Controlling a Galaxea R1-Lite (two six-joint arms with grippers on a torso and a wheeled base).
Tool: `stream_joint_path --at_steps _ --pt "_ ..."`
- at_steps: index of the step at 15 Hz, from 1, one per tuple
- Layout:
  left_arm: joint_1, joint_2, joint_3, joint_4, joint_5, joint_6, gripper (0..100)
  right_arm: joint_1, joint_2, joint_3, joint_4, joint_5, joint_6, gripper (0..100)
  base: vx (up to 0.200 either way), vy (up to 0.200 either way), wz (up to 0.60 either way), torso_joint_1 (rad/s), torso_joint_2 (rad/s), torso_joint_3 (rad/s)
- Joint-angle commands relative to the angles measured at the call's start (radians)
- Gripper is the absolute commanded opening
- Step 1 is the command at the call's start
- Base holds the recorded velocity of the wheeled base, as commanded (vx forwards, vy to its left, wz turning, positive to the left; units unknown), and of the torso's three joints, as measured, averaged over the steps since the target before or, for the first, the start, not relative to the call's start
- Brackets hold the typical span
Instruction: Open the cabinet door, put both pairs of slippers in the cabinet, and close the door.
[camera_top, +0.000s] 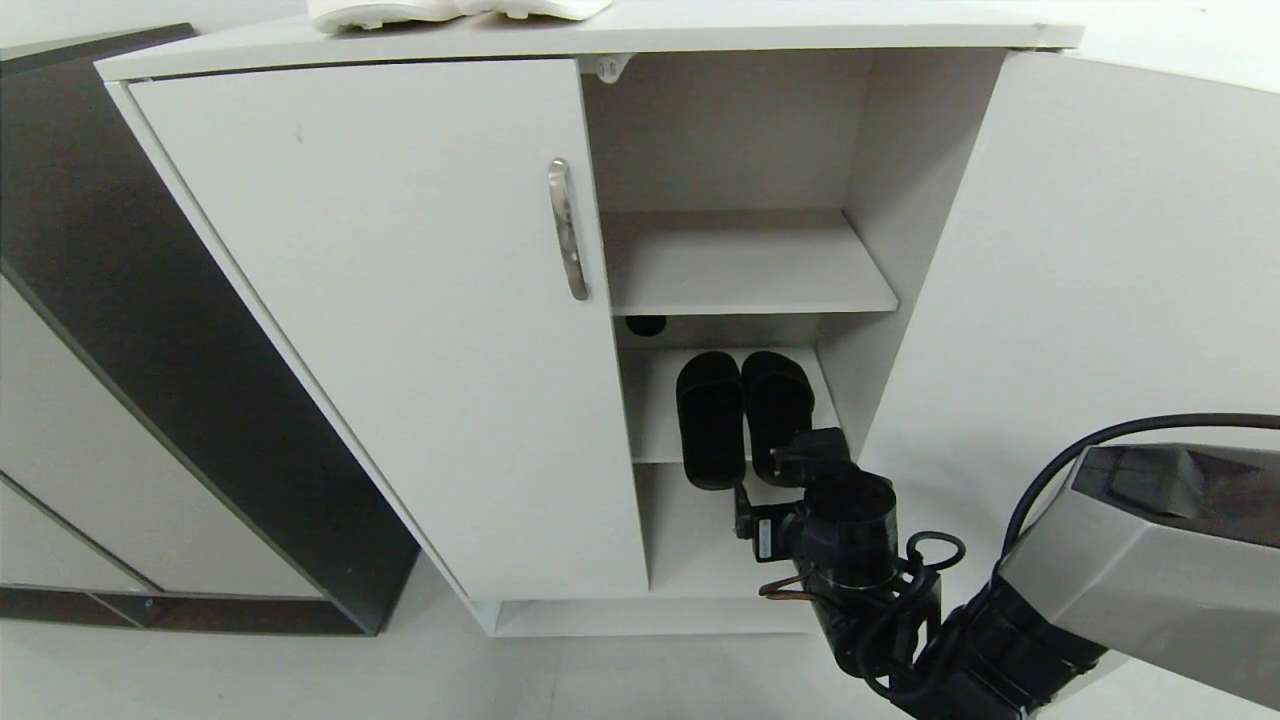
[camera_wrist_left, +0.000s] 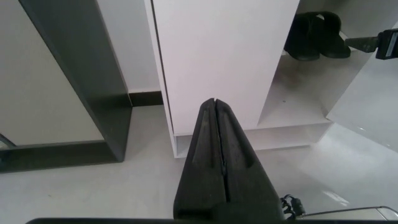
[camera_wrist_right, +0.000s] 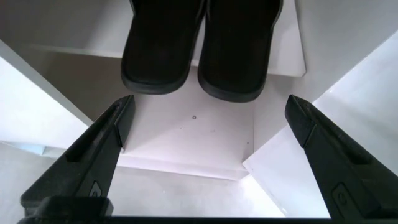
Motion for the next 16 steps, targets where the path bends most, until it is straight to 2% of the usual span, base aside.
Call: stream_joint_path --at_steps 1,4,14,16 --pt "0.0 0.001 0.0 0.0 0.0 0.0 0 0.001 0.004 0.002 0.0 0.0 0.0 100 0.0 0.0 0.0 0.0 0.0 0.0" --pt "0.0 0.001 0.0 0.0 0.0 0.0 0 0.002 0.004 0.007 -0.014 0.004 0.0 100 0.0 0.0 0.0 0.001 0.0 0.037" --pt "0.0 0.001 0.0 0.0 0.0 0.002 0 0.007 0.004 0.027 -0.016 0.006 -0.005 100 0.0 0.0 0.0 0.001 0.0 0.195" --pt "0.0 0.0 0.0 0.0 0.0 0.0 0 0.008 -0.022 0.064 -0.019 0.024 -0.002 100 0.0 0.0 0.0 -0.002 0.0 0.107"
